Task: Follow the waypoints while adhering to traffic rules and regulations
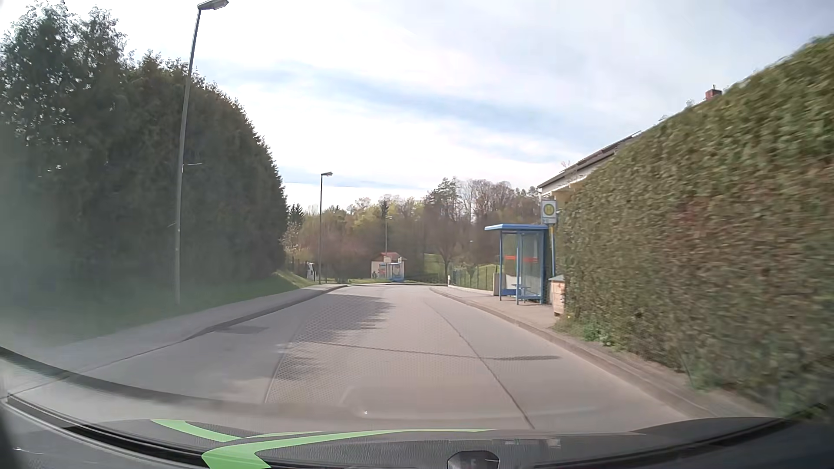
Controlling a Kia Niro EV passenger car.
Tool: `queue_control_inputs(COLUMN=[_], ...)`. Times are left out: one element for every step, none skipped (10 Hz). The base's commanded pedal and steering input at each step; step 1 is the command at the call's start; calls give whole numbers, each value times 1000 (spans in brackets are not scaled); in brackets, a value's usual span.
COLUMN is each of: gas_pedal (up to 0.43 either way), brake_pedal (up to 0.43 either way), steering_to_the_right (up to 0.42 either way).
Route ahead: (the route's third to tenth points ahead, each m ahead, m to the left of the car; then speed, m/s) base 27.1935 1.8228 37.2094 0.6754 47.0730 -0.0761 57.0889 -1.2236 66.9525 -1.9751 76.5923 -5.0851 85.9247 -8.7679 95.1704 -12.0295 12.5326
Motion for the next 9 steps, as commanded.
queue_control_inputs(gas_pedal=[0,0,0,0,0,0,0,0,0], brake_pedal=[0,0,0,0,0,0,0,0,0], steering_to_the_right=[-38,-36,-35,-32,-30,-26,-20,-13,-8])
